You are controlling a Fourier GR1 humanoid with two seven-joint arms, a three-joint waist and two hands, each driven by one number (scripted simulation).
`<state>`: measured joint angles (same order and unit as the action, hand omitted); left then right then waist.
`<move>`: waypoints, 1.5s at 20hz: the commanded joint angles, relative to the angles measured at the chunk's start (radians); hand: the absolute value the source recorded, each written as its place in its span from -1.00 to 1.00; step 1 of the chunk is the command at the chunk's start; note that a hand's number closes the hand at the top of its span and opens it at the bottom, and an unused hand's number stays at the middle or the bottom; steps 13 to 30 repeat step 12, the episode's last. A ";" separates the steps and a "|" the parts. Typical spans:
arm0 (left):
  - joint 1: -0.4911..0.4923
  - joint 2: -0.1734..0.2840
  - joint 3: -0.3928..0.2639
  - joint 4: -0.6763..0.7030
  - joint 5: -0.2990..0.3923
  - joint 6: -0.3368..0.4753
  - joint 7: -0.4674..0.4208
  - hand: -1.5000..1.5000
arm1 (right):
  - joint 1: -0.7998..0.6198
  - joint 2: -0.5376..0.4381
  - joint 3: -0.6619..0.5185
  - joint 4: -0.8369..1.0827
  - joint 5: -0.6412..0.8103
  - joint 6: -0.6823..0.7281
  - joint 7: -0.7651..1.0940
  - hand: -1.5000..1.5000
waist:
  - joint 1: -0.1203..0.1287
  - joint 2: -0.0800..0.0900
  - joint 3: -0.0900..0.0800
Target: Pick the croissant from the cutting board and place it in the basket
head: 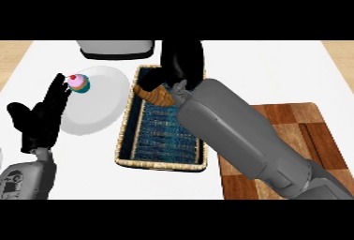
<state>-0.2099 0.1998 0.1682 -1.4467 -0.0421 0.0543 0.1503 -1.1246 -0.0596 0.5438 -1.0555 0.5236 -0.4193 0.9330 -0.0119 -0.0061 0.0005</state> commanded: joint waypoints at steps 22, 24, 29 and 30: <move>0.014 -0.005 -0.010 -0.047 -0.013 0.009 0.023 0.00 | 0.594 -0.287 -0.163 -0.738 -0.135 0.063 -0.062 -1.00 | -0.005 0.002 0.000; 0.014 -0.005 -0.010 -0.047 -0.013 0.009 0.023 0.00 | 0.594 -0.287 -0.163 -0.738 -0.135 0.063 -0.062 -1.00 | -0.005 0.002 0.000; 0.014 -0.005 -0.010 -0.047 -0.013 0.009 0.023 0.00 | 0.594 -0.287 -0.163 -0.738 -0.135 0.063 -0.062 -1.00 | -0.005 0.002 0.000; 0.014 -0.005 -0.010 -0.047 -0.013 0.009 0.023 0.00 | 0.594 -0.287 -0.163 -0.738 -0.135 0.063 -0.062 -1.00 | -0.005 0.002 0.000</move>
